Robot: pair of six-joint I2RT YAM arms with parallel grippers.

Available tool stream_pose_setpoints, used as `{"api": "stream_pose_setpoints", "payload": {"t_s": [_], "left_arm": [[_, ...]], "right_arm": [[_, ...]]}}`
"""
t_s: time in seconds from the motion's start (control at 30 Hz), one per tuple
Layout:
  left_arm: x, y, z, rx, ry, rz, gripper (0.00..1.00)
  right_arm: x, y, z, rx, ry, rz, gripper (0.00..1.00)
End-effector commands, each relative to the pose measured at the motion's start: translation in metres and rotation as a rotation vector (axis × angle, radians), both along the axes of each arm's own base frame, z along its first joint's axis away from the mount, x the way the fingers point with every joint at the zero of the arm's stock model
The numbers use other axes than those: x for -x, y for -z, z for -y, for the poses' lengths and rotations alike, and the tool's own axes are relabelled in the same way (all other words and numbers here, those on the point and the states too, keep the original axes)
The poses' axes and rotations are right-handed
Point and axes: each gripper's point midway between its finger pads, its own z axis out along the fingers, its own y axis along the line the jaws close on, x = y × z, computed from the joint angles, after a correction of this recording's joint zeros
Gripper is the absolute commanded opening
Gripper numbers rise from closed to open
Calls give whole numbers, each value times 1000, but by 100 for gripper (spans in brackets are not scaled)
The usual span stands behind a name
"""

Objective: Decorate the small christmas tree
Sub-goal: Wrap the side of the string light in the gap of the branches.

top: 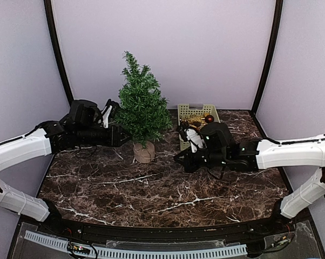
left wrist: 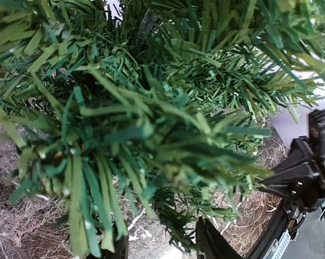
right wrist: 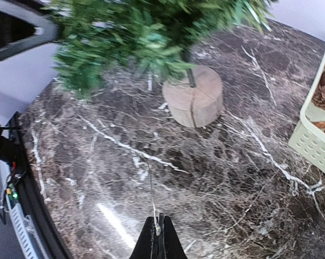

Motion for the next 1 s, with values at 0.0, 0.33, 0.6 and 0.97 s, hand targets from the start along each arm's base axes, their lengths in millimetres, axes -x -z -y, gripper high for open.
{"api": "stream_pose_setpoints", "payload": {"t_s": [0.0, 0.33, 0.6, 0.97], "left_arm": [[-6, 5, 1, 23, -27, 14, 41], [-12, 10, 3, 35, -45, 17, 6], [-10, 16, -2, 2, -58, 3, 0], [-10, 19, -6, -17, -70, -1, 0]], "right_arm": [[26, -29, -7, -60, -100, 26, 0], [45, -87, -14, -184, -181, 69, 0], [21, -132, -22, -259, -75, 131, 0], [-44, -152, -5, -287, 210, 195, 0]]}}
